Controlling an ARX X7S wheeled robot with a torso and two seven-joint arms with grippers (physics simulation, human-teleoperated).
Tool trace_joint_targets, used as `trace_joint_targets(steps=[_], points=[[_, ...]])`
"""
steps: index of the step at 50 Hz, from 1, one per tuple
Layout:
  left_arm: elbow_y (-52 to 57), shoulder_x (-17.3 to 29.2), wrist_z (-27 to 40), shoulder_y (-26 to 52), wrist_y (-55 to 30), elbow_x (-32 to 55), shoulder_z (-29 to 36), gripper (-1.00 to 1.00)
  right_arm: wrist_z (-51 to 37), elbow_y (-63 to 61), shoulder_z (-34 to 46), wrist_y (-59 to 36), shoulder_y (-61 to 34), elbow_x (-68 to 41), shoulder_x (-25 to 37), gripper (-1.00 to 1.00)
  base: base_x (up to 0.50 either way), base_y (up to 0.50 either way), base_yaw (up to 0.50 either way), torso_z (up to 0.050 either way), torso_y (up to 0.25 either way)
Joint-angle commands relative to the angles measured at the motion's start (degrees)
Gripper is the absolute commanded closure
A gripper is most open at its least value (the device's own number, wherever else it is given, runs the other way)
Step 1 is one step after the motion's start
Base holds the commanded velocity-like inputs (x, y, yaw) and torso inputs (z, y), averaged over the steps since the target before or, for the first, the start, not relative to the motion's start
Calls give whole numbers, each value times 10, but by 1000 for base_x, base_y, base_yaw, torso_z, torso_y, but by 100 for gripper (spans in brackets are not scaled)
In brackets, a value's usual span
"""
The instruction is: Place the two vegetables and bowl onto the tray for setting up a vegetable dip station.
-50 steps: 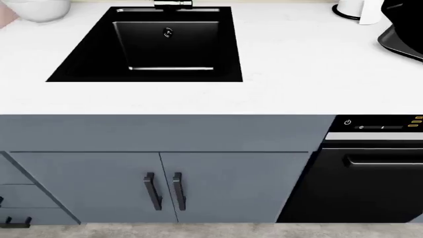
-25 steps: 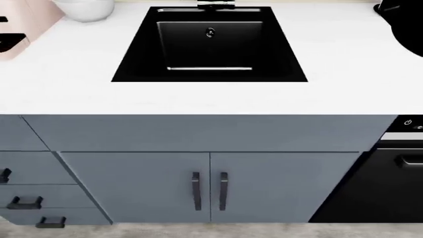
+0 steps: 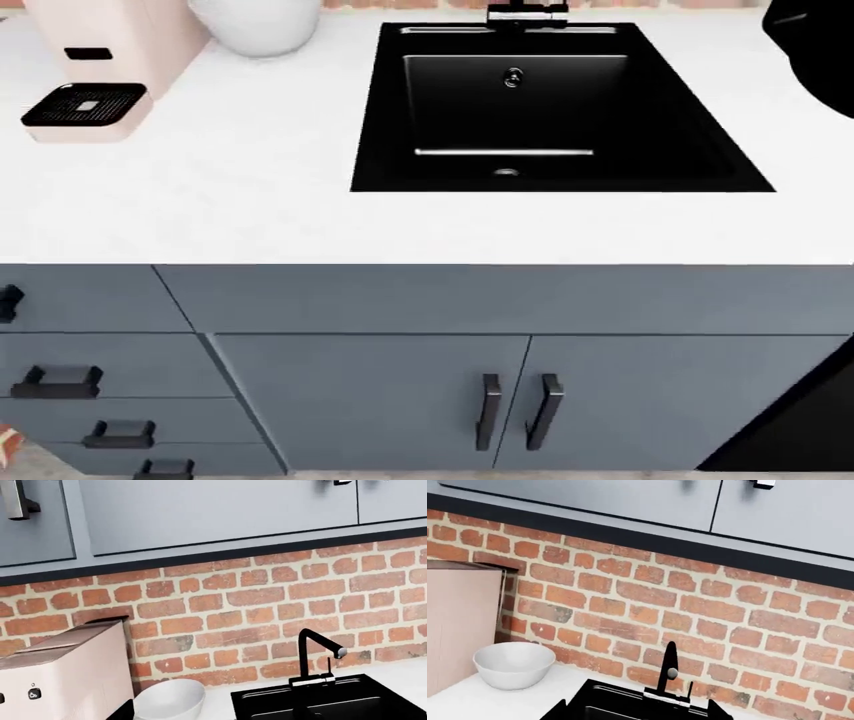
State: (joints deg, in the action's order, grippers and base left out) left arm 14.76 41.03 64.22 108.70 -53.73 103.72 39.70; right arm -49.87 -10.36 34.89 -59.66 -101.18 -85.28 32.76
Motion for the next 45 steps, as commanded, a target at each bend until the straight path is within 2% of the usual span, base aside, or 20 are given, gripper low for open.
trace_joint_targets(steps=[1,45], points=[[0,-1,-1,-1,1,0,2,-100,0,0,0,2,1,0,1,-100,210,500,0,0,0],[4,-4,1,10,1,3,0,-100,-2,3,4,6,0,2,5,-100,152,500,0,0,0]])
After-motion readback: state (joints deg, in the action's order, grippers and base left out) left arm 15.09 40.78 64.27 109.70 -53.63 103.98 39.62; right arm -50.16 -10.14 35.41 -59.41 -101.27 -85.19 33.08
